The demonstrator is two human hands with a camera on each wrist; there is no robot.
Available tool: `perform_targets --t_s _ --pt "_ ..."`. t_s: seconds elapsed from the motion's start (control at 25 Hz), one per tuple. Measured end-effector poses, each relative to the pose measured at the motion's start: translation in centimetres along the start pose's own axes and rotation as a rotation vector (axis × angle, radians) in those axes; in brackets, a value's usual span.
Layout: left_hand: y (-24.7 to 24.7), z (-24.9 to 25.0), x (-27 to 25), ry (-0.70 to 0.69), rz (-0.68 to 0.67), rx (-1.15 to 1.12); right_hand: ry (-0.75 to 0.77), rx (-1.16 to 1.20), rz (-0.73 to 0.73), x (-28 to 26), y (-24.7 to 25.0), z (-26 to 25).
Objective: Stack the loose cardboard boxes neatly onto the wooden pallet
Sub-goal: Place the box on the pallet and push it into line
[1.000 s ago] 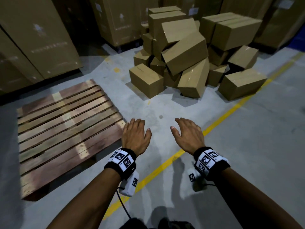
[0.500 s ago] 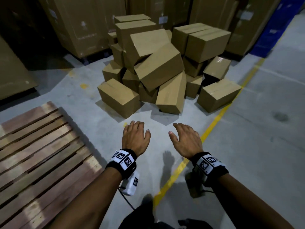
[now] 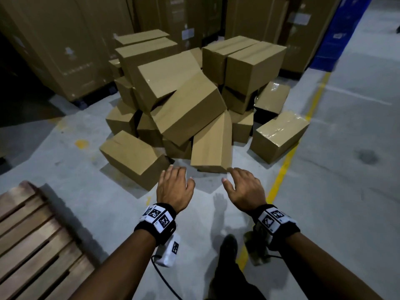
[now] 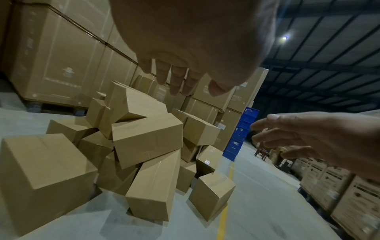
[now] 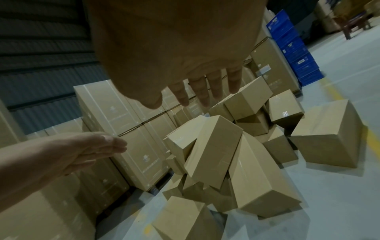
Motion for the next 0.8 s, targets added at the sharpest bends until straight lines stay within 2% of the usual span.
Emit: perform_targets --t_s 0.16,0.28,0.52,0.8 --pt "0.9 3.2 10.6 -0.001 -0.025 0.041 0.004 0.019 -0.016 9.8 2.2 5.4" --pt "3.6 7.4 18.5 -0.044 -0.029 0.033 -0.003 0.031 -0.019 16.9 5.9 9.6" --pt "6.9 14.0 32.0 -0.120 0.002 0.022 -0.141 0.048 -0.039 26.8 12.4 15.9" --pt "6.8 19.1 50.2 -0.226 -0.088 -0.015 -0.320 0.018 -0.092 38.9 14.7 25.4"
Point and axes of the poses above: each hand's wrist, its own x-axis towards the middle knuckle, its own y-axis out of the back of the hand, z = x × y, the point moved 3 cm from there along x, towards the middle knuckle, and after that the axes turned 13 degrees about -z, right-handed, at the moved point
